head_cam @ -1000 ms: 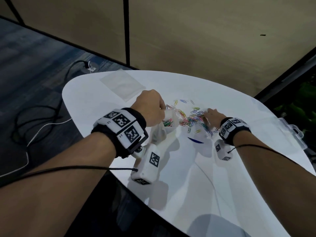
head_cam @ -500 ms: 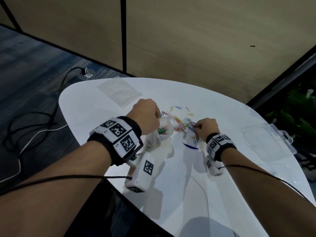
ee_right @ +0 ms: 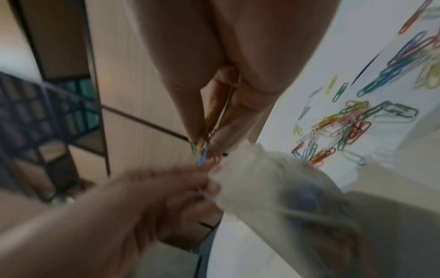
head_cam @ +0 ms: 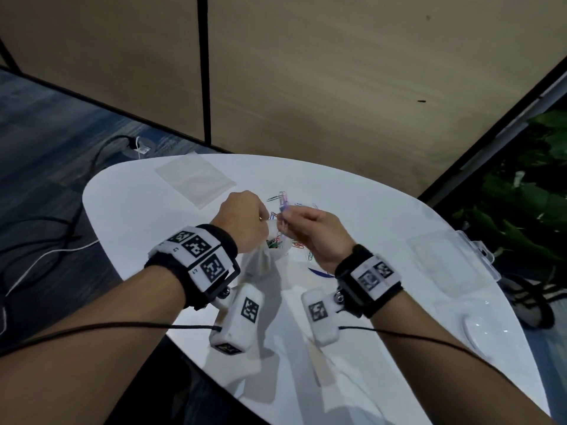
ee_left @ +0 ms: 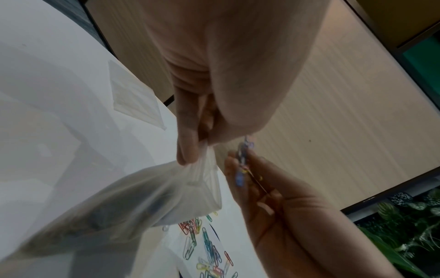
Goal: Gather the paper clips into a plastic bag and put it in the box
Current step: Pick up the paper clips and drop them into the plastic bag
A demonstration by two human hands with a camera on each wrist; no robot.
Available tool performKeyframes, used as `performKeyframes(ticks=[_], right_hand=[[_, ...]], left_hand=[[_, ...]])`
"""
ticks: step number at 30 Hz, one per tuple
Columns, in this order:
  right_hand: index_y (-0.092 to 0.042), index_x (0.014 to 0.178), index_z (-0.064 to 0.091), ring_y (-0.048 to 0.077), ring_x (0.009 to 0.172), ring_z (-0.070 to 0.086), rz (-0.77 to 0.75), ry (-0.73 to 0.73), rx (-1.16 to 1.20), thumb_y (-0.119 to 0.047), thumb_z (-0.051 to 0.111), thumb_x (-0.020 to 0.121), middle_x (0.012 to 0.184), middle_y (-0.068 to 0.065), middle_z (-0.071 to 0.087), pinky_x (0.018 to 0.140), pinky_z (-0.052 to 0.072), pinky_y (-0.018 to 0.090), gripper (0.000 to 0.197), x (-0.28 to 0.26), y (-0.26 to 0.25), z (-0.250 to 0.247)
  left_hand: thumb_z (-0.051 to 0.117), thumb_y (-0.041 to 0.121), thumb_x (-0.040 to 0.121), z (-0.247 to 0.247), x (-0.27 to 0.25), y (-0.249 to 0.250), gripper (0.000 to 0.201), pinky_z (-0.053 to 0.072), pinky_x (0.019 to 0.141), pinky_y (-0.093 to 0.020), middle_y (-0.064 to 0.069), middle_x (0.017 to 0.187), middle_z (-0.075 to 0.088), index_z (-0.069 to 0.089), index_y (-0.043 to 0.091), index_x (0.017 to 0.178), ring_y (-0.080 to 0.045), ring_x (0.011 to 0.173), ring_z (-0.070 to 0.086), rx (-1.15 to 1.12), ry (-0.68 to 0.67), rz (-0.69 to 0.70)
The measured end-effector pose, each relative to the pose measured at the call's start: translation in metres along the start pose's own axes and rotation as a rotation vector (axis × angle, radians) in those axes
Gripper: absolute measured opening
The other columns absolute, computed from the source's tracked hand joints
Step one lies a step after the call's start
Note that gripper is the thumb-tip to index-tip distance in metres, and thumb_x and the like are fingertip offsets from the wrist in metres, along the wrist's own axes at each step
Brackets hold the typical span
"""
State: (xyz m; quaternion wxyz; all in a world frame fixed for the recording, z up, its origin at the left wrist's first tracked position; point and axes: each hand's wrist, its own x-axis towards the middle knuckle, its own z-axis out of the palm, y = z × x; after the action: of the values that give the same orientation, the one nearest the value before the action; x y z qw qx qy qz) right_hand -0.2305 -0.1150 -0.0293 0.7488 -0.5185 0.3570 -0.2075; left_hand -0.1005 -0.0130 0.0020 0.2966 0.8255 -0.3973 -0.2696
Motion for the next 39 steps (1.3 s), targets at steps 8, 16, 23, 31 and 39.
performKeyframes(ticks=[8, 16, 23, 31, 39], right_hand=[[-0.018, 0.086, 0.076, 0.014, 0.077, 0.069, -0.413, 0.111, -0.965, -0.013, 0.068, 0.081, 0.083, -0.001, 0.075, 0.077, 0.057, 0.029, 0.011, -0.004, 0.031, 0.018], [-0.019, 0.091, 0.08, 0.005, 0.069, 0.061, -0.288, -0.163, -1.35, -0.007, 0.055, 0.086, 0.074, -0.012, 0.073, 0.075, 0.052, 0.022, 0.028, -0.006, -0.018, 0.023], [-0.016, 0.109, 0.072, 0.026, 0.102, 0.068, -0.113, 0.295, -1.156, -0.008, 0.053, 0.09, 0.114, 0.008, 0.072, 0.098, 0.052, 0.035, 0.028, 0.08, -0.004, -0.059], [-0.008, 0.151, 0.023, 0.034, 0.138, 0.038, 0.09, 0.14, -1.44, -0.026, 0.035, 0.101, 0.155, 0.015, 0.034, 0.113, 0.032, 0.04, 0.055, 0.153, 0.036, -0.055], [-0.024, 0.132, 0.051, 0.031, 0.128, 0.046, -0.244, -0.384, -1.787, -0.039, 0.046, 0.093, 0.145, 0.008, 0.042, 0.104, 0.042, 0.046, 0.042, 0.13, 0.061, -0.013]], left_hand=[[0.062, 0.006, 0.085, -0.002, -0.001, -0.001, 0.022, 0.057, 0.085, -0.033, -0.005, 0.088, 0.071, 0.078, 0.014, 0.096, -0.026, 0.094, 0.069, 0.031, -0.006, 0.046], [0.061, 0.008, 0.088, -0.003, -0.003, -0.002, 0.028, 0.054, 0.094, -0.034, -0.008, 0.1, 0.074, 0.074, 0.015, 0.111, -0.023, 0.101, 0.067, 0.036, 0.006, 0.068], [0.057, 0.01, 0.09, -0.019, -0.006, -0.024, 0.028, 0.056, 0.092, -0.036, -0.009, 0.106, 0.071, 0.073, 0.016, 0.112, -0.025, 0.094, 0.069, 0.057, 0.029, 0.071], [0.054, 0.006, 0.092, -0.037, 0.0, -0.04, 0.028, 0.056, 0.09, -0.033, -0.008, 0.104, 0.071, 0.074, 0.011, 0.111, -0.024, 0.091, 0.071, 0.068, 0.043, 0.069], [0.056, 0.007, 0.091, -0.034, 0.004, -0.038, 0.026, 0.057, 0.092, -0.036, -0.008, 0.101, 0.073, 0.074, 0.013, 0.109, -0.022, 0.09, 0.072, 0.052, 0.038, 0.053]])
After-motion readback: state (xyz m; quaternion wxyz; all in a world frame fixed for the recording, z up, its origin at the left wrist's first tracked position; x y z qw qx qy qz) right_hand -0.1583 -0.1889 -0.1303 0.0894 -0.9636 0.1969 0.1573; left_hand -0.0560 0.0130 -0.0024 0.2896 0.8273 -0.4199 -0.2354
